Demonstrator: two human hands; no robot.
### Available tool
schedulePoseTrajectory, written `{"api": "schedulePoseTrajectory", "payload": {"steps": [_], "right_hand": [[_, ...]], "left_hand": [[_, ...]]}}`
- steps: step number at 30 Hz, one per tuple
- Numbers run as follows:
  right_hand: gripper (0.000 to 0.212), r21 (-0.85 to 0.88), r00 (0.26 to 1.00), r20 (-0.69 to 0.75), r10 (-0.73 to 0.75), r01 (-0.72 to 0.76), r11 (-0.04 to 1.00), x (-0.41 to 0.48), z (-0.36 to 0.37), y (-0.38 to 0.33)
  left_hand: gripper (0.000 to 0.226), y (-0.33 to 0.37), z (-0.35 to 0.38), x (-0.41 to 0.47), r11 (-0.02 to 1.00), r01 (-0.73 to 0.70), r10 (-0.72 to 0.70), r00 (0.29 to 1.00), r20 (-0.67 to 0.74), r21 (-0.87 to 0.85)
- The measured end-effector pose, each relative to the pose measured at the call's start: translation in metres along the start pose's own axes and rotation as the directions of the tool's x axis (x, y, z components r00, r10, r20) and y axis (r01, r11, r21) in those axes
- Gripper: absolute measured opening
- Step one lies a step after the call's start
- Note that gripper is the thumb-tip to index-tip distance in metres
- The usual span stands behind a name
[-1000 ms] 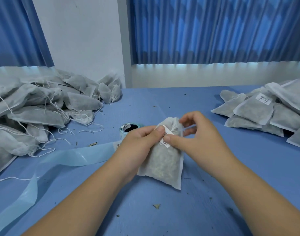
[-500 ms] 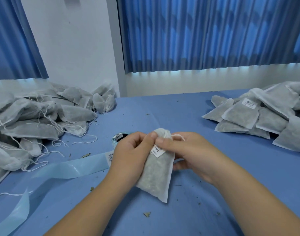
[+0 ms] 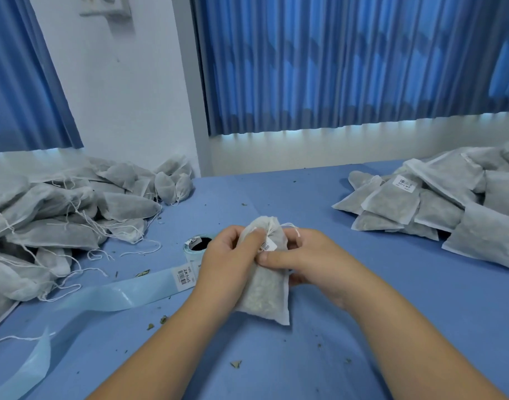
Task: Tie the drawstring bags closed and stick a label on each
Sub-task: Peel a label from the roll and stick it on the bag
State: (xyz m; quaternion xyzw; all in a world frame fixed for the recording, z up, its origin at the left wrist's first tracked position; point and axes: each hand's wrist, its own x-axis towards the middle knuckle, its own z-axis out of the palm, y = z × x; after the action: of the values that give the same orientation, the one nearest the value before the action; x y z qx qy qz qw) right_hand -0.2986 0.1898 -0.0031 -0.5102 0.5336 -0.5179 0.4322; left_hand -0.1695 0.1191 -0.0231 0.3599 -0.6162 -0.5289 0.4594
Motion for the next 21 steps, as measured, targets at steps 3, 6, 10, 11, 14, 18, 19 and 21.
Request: {"api": "schedulePoseTrajectory", "payload": {"steps": [3, 6, 10, 11, 14, 18, 19, 21], "right_hand": [[0.019, -0.025, 0.99, -0.14, -0.017, 0.013, 1.0, -0.004, -0.01, 0.002], [0.023, -0.016, 0.992, -0.121, 0.036, -0.038, 0.999, -0.015, -0.024, 0.006], [0.023, 0.005, 0.999, -0.016, 0.045, -0.044, 0.999, -0.041, -0.051, 0.007], [0.024, 0.038, 0.998, -0.051, 0.041, -0.039, 0.999, -0.047, -0.06, 0.007], [0.028, 0.217, 0.967, -0.245, 0.075, -0.021, 0.976, -0.063, -0.091, 0.007], [0.011, 0.33, 0.865, -0.481, 0.141, 0.03, 0.944, -0.085, -0.136, 0.004], [0.007, 0.337, 0.832, -0.532, 0.154, 0.041, 0.94, -0.089, -0.148, 0.004], [0.005, 0.348, 0.784, -0.599, 0.163, 0.072, 0.935, -0.094, -0.17, -0.004]], "left_hand": [[0.014, 0.001, 0.017, 0.0, 0.999, 0.042, -0.042, 0.999, -0.009, -0.007], [0.025, 0.007, 0.039, 0.006, 0.996, 0.079, -0.083, 0.993, -0.082, -0.05], [0.036, 0.02, 0.079, 0.014, 0.99, 0.111, -0.116, 0.991, -0.065, -0.082], [0.037, 0.023, 0.091, 0.015, 0.984, 0.144, -0.147, 0.989, -0.025, -0.102], [0.038, 0.034, 0.13, 0.012, 0.954, 0.249, -0.227, 0.964, 0.138, -0.169], [0.037, 0.05, 0.173, 0.001, 0.938, 0.281, -0.214, 0.93, 0.298, -0.203], [0.033, 0.054, 0.182, -0.002, 0.937, 0.282, -0.209, 0.925, 0.317, -0.206], [0.027, 0.061, 0.198, -0.006, 0.927, 0.304, -0.219, 0.914, 0.342, -0.219]]}}
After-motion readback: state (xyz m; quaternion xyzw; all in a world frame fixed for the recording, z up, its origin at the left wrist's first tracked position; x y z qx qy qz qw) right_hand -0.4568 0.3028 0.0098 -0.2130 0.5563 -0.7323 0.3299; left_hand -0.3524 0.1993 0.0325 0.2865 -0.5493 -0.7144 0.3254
